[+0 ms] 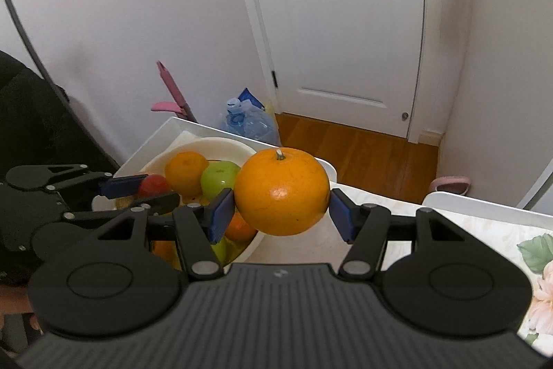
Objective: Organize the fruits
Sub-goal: 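Carry the tomato and large orange over the bowl with both tools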
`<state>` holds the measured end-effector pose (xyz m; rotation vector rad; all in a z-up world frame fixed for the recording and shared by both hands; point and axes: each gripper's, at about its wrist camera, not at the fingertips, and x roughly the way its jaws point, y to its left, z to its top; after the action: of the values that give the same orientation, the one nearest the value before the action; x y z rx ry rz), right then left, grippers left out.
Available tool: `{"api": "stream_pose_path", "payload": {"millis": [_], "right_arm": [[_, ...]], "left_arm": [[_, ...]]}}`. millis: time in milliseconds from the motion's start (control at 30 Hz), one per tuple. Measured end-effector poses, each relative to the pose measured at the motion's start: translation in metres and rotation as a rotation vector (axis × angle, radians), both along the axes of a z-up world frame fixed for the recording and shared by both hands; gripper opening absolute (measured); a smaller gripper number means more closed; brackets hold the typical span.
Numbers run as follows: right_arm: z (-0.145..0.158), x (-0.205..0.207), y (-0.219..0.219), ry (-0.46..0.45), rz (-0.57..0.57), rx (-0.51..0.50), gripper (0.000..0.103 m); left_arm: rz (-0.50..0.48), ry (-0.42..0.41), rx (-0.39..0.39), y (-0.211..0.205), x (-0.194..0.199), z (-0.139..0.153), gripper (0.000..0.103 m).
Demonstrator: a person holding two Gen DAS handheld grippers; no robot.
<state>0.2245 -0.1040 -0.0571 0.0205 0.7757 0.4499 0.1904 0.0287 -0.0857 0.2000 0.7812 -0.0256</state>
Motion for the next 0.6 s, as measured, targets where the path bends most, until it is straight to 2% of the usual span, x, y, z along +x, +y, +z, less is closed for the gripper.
{"api": "stream_pose_path", "payload": {"millis": [233,300,367,433,600], "right_arm": [[-0.011,0.009,0.005,0.024,-0.029,-0.014,0.075],[-0.012,0.010,0.008,0.025,-0.031,-0.015,0.075],[-0.012,0.011,0.009,0.025,-0.030,-0.017,0.075],[-0.012,0.012,0.011,0.026,-0.028,-0.015,0.075],[-0.009,0.014,0.017,0.019,-0.007,-0.013,0.075]], "left_arm": [[-0.042,0.035,-0.003,0.002,0.013,-0.017,0.036],[-0.044,0.019,-0.011,0.004,0.012,-0.015,0.049],[-0.048,-0.004,-0.021,0.007,0.008,-0.010,0.082],[-0.049,-0.033,-0.023,0.009,0.004,-0.004,0.086],[-0.031,-0.045,-0.025,0.018,-0.006,0.004,0.086]]}}
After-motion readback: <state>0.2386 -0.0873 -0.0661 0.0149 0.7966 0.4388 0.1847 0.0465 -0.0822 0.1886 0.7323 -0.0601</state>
